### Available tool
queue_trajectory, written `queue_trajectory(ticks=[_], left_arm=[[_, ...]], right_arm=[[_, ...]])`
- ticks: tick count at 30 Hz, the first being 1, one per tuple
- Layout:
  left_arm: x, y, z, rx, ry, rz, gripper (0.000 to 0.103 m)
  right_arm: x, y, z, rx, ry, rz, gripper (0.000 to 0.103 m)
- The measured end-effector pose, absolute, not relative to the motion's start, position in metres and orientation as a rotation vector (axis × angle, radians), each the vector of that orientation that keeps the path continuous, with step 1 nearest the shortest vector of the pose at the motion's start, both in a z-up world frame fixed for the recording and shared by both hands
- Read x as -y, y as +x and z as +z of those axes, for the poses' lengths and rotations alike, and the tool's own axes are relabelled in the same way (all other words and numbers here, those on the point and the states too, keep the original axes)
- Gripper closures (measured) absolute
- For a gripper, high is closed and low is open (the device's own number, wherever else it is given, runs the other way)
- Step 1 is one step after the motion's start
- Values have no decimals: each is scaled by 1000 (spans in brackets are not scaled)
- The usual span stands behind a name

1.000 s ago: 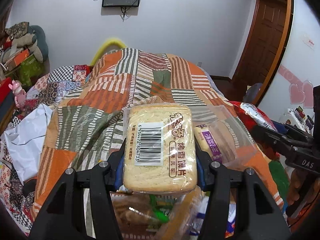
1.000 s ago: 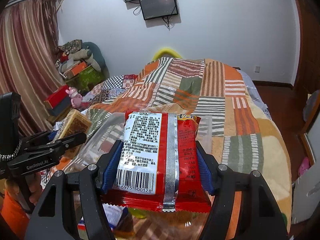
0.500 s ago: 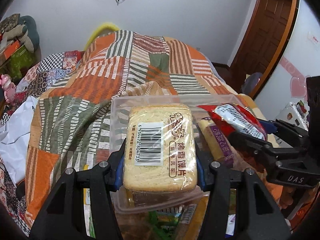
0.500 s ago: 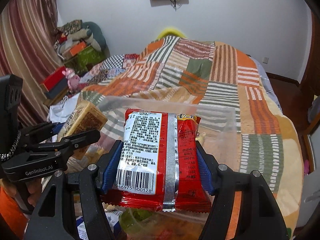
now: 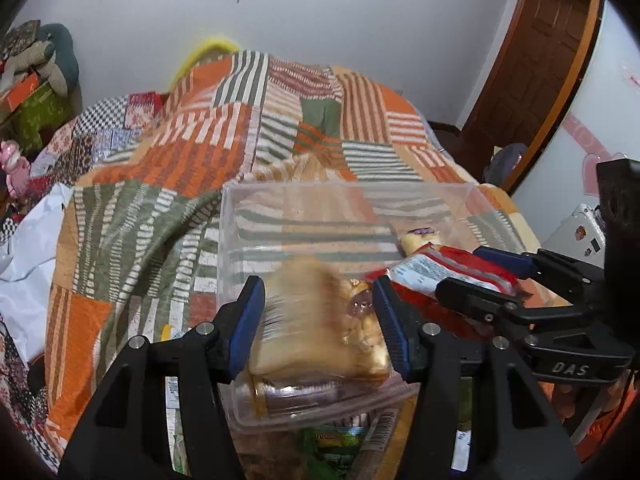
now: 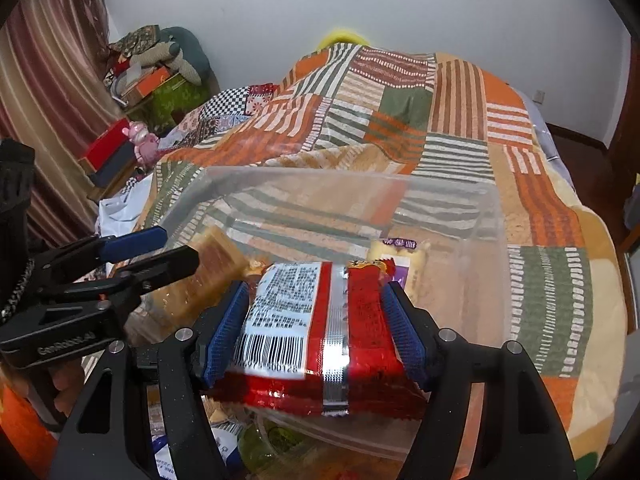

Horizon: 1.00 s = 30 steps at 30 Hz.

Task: Organize snacks
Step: 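Carry both packs into the clear plastic box and open both tools to release, then grasp the long biscuit pack with the left tool while the right tool grasps the orange crisps bag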

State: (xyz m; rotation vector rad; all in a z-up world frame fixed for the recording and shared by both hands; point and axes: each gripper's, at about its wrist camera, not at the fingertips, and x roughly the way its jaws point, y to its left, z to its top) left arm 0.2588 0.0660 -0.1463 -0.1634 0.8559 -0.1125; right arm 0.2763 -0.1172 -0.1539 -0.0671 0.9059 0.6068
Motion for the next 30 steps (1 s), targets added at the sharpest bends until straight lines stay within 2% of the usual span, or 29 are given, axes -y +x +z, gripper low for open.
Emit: queue_trajectory(ticks=[17, 30], left_arm=[[-57, 204, -111, -798, -92, -99, 48], [-51, 162, -127, -856, -105, -105, 48]], right_arm=[[144, 233, -119, -788, -101, 605, 37], [178, 198, -136, -809, -114, 577, 35]])
